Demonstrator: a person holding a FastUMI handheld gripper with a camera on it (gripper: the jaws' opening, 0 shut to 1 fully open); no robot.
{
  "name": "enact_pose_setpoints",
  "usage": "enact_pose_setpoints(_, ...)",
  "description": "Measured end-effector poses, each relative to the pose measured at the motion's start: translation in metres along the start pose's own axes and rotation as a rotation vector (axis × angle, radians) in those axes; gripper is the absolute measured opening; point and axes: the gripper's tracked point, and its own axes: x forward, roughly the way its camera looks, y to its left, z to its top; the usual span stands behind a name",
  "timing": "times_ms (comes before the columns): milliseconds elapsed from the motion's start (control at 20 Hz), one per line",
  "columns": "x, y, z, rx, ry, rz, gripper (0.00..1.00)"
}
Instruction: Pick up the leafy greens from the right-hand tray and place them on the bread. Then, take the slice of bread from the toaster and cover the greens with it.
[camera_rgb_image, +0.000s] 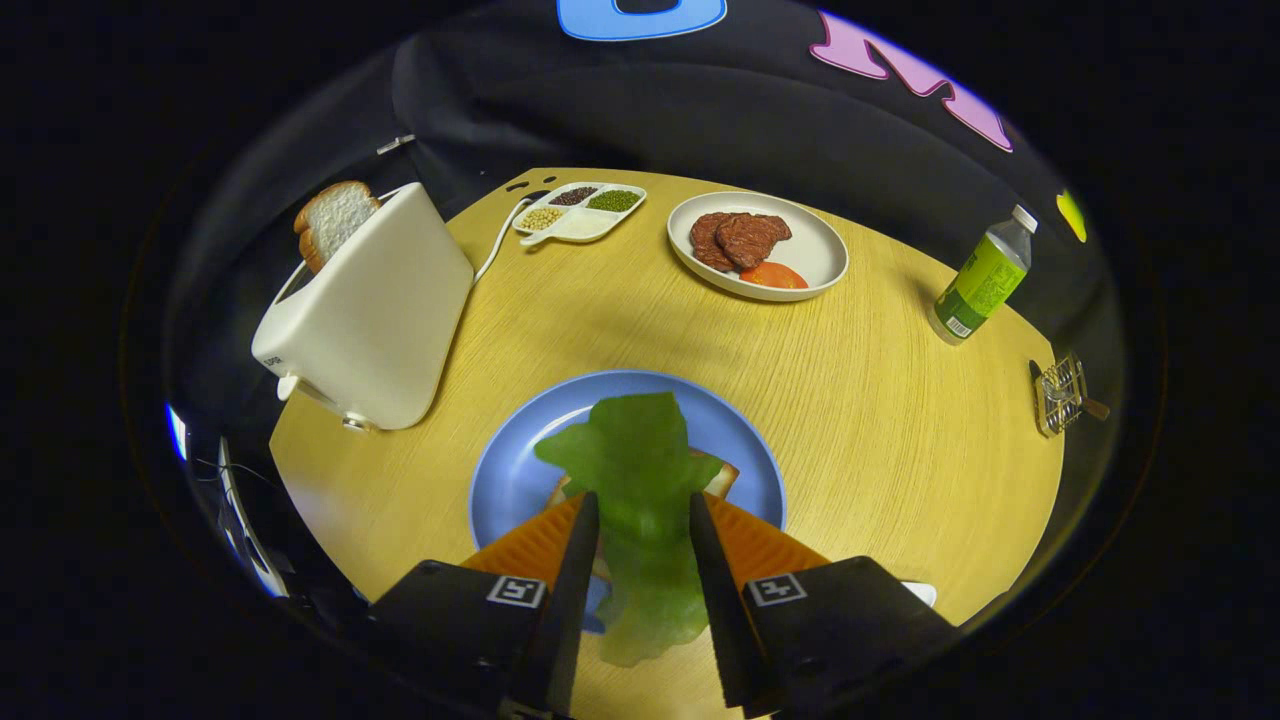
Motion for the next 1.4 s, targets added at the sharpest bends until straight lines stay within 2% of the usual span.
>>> enact_pose_setpoints(50,0.000,0.001,0.001,0.005,-0.003,0.002,0.70)
enact_pose_setpoints(150,-0.001,0.000,0.002,0.006,-0.012,0.005,0.82)
enact_pose_setpoints(500,-0.017,0.017,0.015,-0.024,-0.075,0.040,0.86)
enact_pose_setpoints(750,-0.053,0.046,0.058,-0.068,-0.199,0.071,1.00)
enact_pose_setpoints(1100,-0.097,0.108,0.147,-0.111,-0.366,0.146,0.99)
enact_pose_setpoints(1400,-0.085,0.185,0.200,-0.160,-0.420,0.219,0.99)
